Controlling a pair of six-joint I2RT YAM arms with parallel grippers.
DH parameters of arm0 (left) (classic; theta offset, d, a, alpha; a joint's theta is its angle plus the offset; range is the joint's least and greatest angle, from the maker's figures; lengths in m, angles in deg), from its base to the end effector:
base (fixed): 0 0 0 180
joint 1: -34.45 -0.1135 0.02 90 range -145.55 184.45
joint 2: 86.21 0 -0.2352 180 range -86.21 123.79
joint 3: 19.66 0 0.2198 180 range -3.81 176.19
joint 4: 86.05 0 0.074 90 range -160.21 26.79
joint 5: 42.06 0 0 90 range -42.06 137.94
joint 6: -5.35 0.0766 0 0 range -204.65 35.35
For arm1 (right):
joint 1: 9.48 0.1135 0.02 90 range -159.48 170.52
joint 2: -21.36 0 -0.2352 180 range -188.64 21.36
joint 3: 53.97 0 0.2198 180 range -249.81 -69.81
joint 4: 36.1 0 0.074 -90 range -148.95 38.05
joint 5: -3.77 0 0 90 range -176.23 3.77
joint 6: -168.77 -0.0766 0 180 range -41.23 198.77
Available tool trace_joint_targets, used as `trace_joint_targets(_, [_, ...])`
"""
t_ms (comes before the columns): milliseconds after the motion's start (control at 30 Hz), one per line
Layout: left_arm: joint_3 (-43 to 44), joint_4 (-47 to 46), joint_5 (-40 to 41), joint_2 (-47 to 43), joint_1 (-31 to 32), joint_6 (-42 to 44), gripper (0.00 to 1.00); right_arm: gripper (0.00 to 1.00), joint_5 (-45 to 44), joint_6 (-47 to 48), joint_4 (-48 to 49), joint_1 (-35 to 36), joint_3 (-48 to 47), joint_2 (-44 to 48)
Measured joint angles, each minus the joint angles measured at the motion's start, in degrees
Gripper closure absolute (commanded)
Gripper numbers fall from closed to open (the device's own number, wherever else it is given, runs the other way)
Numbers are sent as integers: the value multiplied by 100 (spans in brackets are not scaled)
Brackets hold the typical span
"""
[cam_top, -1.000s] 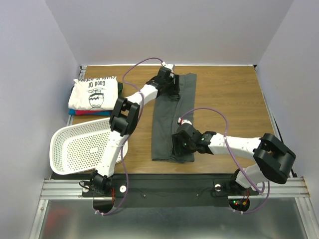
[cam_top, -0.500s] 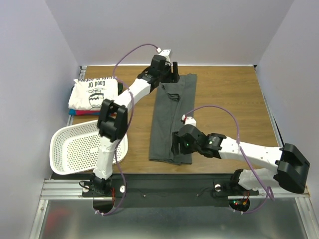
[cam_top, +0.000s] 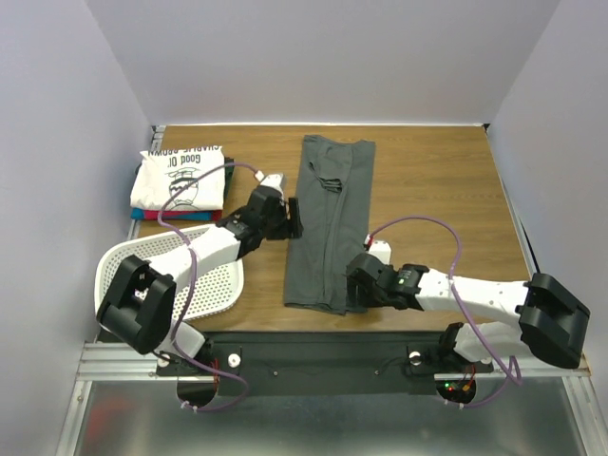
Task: Fold and stack the t-shirts
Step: Fold the tshirt
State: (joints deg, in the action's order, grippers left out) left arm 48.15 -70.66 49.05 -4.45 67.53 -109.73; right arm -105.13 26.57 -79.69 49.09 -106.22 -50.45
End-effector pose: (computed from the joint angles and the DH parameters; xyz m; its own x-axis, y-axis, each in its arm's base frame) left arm 0.2781 -0.1794 0.2195 -0.5972 -0.1168 -0.7936 0.3074 0.8805 -0.3609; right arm 0.1358 0.1747 0.1327 -0.8627 0.0219 -0.5052 -0.0804 0.9804 0.1798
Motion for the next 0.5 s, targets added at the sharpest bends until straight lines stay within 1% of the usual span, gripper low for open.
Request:
trace_joint_targets(100, [-518,310,68,-31,216,-166,20,27,22,-127,-9,0,48,-48])
trace_joint_targets(200, [-789,680,192,-208,372,-254,20,28,55,-199,-13,0,81,-94])
trace_joint_targets(333, [-935,1021,402,-756,404,-317,20,29,90,-264,-13,0,90,-94])
trace_joint_targets(500, [-1196,1128,339,-1429,400,-413,20,29,162,-286,-9,0,90,-98])
